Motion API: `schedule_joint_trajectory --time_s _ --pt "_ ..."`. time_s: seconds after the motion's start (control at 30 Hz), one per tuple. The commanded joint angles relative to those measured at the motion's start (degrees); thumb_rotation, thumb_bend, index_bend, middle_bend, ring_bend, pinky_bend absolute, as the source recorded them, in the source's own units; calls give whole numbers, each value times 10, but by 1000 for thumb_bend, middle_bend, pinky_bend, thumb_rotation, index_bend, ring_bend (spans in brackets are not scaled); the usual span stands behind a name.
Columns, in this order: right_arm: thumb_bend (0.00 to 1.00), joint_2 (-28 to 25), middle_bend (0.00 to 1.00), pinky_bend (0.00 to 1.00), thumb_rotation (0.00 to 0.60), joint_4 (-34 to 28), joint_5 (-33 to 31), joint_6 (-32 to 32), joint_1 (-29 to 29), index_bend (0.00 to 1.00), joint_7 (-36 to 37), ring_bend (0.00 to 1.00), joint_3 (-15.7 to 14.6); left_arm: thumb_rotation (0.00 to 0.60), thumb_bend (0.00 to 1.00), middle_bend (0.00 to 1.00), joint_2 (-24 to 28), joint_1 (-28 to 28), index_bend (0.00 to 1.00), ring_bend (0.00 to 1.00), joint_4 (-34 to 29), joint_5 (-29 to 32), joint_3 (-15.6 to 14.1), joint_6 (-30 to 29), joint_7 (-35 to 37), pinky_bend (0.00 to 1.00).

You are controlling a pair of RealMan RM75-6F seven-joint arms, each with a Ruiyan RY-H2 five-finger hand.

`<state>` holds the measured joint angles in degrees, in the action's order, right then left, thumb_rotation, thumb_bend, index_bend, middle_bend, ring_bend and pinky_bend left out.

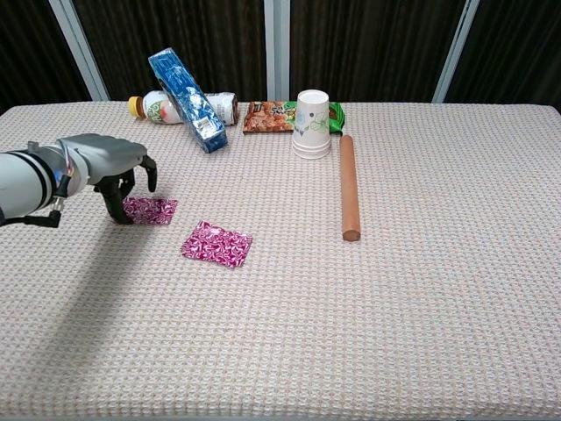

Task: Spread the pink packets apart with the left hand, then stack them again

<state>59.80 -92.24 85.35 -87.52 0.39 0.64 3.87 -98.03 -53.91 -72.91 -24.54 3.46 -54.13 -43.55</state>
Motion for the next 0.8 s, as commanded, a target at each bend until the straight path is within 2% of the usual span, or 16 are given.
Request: schedule_joint_trajectory --time_s 0.03,0.4,0.8 --pt "163 -1 93 0 494 -1 -1 0 -1 115 -2 0 0 600 255 826 -5 6 386 817 8 3 2 9 2 892" --pt "160 -3 92 0 494 -5 -5 -2 -4 116 -5 0 -1 600 256 826 -20 9 386 817 27 -2 19 10 -5 892" --pt "164 -4 93 0 488 -4 -7 0 -3 116 -5 0 0 600 255 826 -24 14 386 816 28 -5 22 13 -17 892"
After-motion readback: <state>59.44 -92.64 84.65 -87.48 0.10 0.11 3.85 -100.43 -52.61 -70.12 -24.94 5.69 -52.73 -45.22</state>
